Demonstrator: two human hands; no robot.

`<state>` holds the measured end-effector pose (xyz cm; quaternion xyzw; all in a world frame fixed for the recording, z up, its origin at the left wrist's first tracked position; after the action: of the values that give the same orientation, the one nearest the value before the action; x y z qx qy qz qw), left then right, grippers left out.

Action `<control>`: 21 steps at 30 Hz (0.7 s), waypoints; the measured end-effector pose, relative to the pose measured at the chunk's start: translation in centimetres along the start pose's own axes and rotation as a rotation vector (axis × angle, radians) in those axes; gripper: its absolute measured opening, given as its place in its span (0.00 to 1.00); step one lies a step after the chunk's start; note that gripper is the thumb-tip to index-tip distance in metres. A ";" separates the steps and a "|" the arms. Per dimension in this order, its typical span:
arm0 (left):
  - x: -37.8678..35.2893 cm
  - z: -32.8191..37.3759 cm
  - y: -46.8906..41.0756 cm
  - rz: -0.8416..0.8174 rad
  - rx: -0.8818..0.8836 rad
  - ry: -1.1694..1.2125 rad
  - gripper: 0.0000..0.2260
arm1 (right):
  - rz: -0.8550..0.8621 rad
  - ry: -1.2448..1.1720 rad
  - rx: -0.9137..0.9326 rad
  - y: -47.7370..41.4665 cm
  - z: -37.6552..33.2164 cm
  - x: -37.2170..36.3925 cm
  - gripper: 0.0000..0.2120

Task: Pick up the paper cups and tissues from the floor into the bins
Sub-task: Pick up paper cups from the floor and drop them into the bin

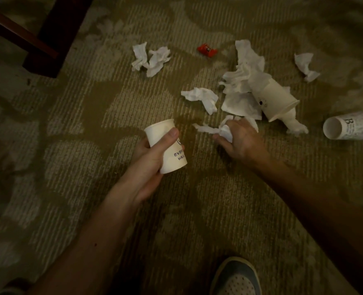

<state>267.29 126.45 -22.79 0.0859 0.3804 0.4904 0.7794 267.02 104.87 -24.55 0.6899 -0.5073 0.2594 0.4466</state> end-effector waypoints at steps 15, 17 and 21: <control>-0.6 -0.6 -1.0 -0.014 0.032 -0.019 0.25 | 0.175 0.258 -0.148 1.8 1.5 -1.0 0.16; -0.4 -0.6 -1.0 -0.002 0.037 -0.011 0.26 | 0.240 0.207 -0.062 1.9 0.8 -0.6 0.14; 0.3 -0.5 -0.9 0.002 0.054 0.016 0.28 | 0.254 0.139 0.056 0.3 -1.7 0.7 0.14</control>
<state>267.69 126.15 -23.72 0.1035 0.3996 0.4813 0.7733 267.14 105.99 -23.06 0.6128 -0.5509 0.3750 0.4248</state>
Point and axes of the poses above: each hand's wrist, its own y-axis away from the middle knuckle, its own x-axis out of the back of the hand, z = x × y, the point moved 5 cm from there along -y, towards the middle knuckle, and after that the axes turned 15 degrees about -z, right-handed, at the moved point
